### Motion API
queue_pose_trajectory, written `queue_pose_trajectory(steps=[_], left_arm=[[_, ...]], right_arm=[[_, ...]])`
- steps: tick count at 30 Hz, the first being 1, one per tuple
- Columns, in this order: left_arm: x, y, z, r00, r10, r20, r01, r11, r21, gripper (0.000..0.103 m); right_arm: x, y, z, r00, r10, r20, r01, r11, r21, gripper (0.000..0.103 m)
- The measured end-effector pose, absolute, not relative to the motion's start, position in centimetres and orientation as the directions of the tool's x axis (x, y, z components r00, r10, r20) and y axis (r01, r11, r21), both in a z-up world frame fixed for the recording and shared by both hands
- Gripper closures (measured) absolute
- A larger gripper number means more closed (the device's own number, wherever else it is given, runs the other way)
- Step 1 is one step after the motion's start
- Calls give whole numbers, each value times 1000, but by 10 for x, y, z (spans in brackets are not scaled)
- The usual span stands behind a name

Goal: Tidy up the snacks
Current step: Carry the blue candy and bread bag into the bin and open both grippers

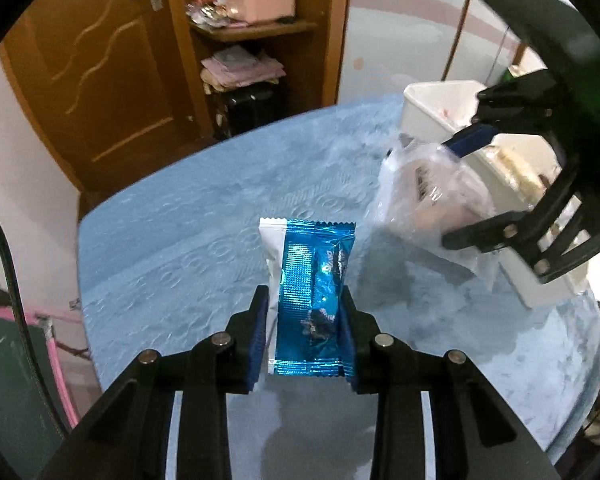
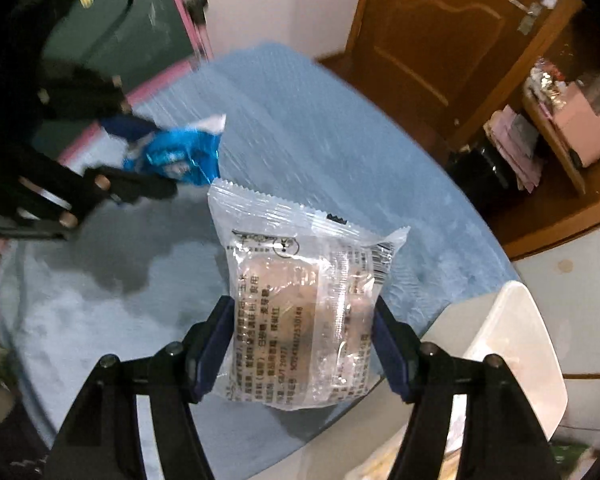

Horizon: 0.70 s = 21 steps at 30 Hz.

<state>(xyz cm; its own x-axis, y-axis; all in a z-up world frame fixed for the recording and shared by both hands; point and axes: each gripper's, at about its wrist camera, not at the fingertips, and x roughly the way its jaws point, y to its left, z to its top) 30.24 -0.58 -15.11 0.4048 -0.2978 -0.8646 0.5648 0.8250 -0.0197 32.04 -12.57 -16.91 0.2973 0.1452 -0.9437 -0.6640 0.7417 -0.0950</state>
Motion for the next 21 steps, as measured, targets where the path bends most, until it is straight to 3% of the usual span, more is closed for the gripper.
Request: queue_pose_trajectory(steps=[10, 15, 21], left_arm=[[229, -59, -58, 474, -333, -815, 583, 813, 6, 73], [215, -112, -14, 511, -367, -777, 590, 808, 6, 72], [233, -176, 6, 538, -375, -755, 568, 823, -4, 72]], right_arm=[[239, -213, -43, 541, 257, -801, -494, 868, -55, 36], [207, -265, 1, 657, 170, -735, -348, 933, -94, 36], [202, -324, 10, 695, 67, -716, -171, 983, -74, 35]])
